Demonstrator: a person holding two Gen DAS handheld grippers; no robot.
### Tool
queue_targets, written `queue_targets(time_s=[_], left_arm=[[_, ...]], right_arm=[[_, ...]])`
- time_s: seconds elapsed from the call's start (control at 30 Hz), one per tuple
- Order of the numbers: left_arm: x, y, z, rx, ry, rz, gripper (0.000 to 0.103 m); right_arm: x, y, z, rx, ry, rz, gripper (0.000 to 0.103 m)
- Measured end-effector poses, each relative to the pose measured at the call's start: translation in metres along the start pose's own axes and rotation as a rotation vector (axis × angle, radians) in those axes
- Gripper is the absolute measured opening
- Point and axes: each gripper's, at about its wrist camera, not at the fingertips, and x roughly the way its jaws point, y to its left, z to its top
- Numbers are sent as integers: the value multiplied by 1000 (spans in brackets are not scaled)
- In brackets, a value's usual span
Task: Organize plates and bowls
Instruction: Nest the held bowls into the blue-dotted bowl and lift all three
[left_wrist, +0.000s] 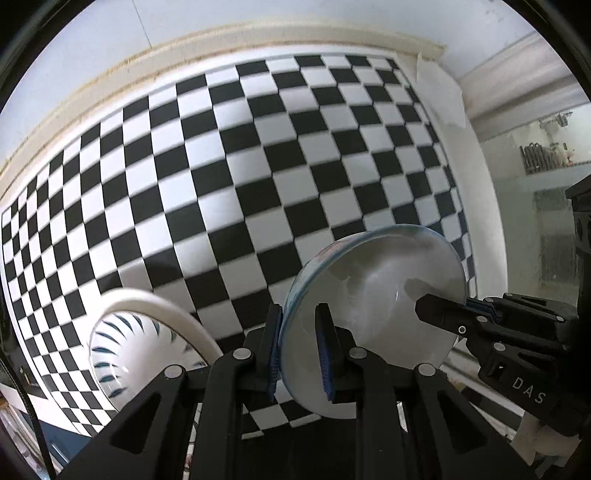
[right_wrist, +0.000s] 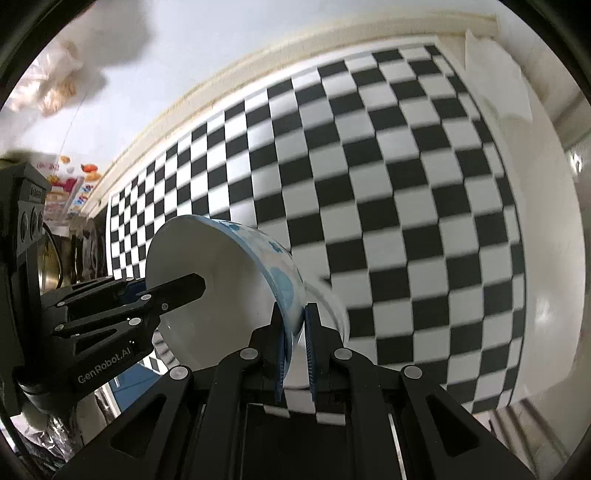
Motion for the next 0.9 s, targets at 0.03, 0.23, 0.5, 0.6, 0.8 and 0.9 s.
queue_targets(time_s=[0.03, 0.23, 0.5, 0.6, 0.8, 0.9], left_arm=[[4, 0, -3, 2, 7, 2, 16], [23, -4, -10, 19, 37, 29, 16], [37, -6, -12, 28, 51, 43, 16], [40, -5, -12, 21, 50, 36, 16], [42, -7, -11, 17, 45, 46, 16], [42, -8, -11, 16, 44, 48, 16]], right_arm=[[5, -1, -5, 5, 9, -2, 11], [29, -11, -22, 32, 46, -26, 11], [46, -17, -22, 52, 73, -57, 11], [47, -18, -22, 49, 76, -66, 11], [49, -17, -16, 44, 85, -85, 11], [50, -18, -15, 45, 91, -89, 11]])
